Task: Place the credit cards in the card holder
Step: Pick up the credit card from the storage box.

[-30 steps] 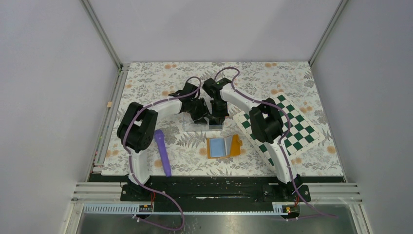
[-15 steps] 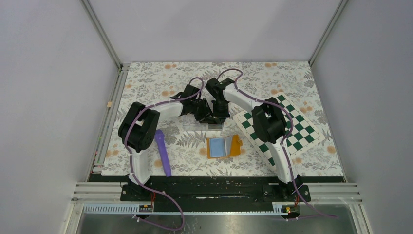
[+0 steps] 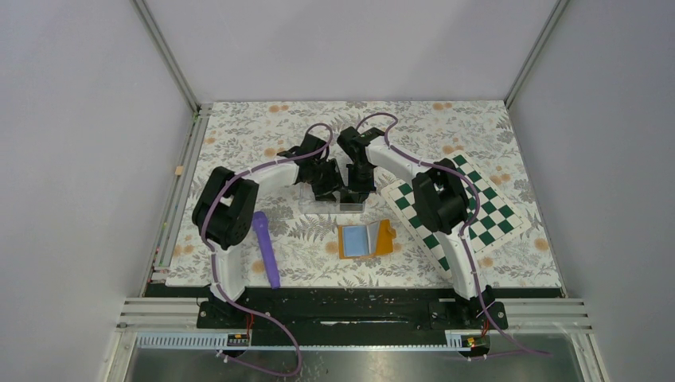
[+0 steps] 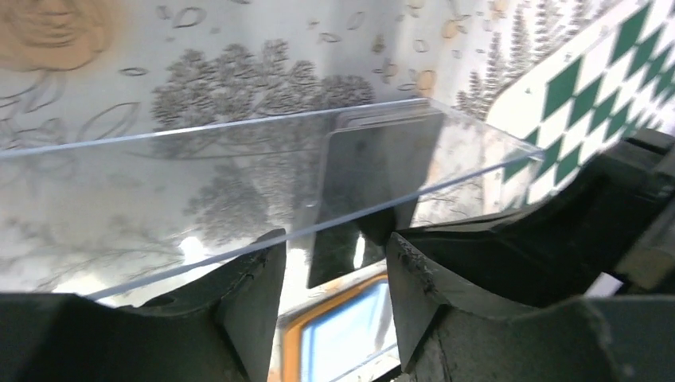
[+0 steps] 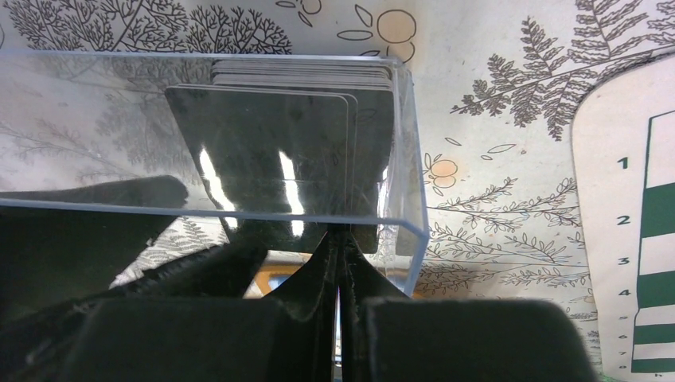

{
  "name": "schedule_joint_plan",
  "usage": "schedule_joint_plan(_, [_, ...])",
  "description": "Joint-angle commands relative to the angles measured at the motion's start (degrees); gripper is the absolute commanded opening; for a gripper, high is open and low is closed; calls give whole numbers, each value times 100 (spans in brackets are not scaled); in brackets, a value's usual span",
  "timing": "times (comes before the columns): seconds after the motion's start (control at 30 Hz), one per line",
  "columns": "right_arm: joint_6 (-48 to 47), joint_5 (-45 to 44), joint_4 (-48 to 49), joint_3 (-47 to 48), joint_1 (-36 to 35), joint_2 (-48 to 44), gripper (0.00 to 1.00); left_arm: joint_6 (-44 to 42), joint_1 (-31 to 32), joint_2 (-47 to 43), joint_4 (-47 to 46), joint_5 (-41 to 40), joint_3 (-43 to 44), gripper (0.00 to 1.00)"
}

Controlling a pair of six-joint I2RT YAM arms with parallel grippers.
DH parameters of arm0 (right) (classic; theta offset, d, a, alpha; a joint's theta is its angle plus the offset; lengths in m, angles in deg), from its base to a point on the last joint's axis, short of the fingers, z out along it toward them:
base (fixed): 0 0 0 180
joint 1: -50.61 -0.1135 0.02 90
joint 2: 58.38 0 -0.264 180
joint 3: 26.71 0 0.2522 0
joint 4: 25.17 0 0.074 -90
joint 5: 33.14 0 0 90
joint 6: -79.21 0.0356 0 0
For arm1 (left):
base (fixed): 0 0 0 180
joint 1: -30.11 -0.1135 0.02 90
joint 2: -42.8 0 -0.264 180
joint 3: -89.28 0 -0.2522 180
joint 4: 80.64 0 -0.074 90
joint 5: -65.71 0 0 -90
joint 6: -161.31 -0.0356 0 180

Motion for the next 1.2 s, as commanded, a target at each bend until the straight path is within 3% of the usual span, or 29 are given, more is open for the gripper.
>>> schedule_joint_plan(0.0, [43,-167,9,-236,27,154,0,-376,-11,67,726,-511,187,50])
schedule_joint_plan(0.13, [43,-153,11,-244,32,163,0,-291,44,334,567,-155,224,45])
schedule_joint_plan(0.4, [24,-54,13,-241,53,196,0,148,104,380,-689,889,-113,31])
schedule_joint_plan(0.6, [-3,-3,11,-253,68,197,0,181,104,61,-957,1039,-195,24])
schedule_joint_plan(0.8, [-19,25,13,-263,86,178,0,174,104,-222,-1120,1170,-201,22])
schedule_joint_plan(1.17, [-44,73,17,-262,108,191,0,-554,336,-142,-120,701,261,30])
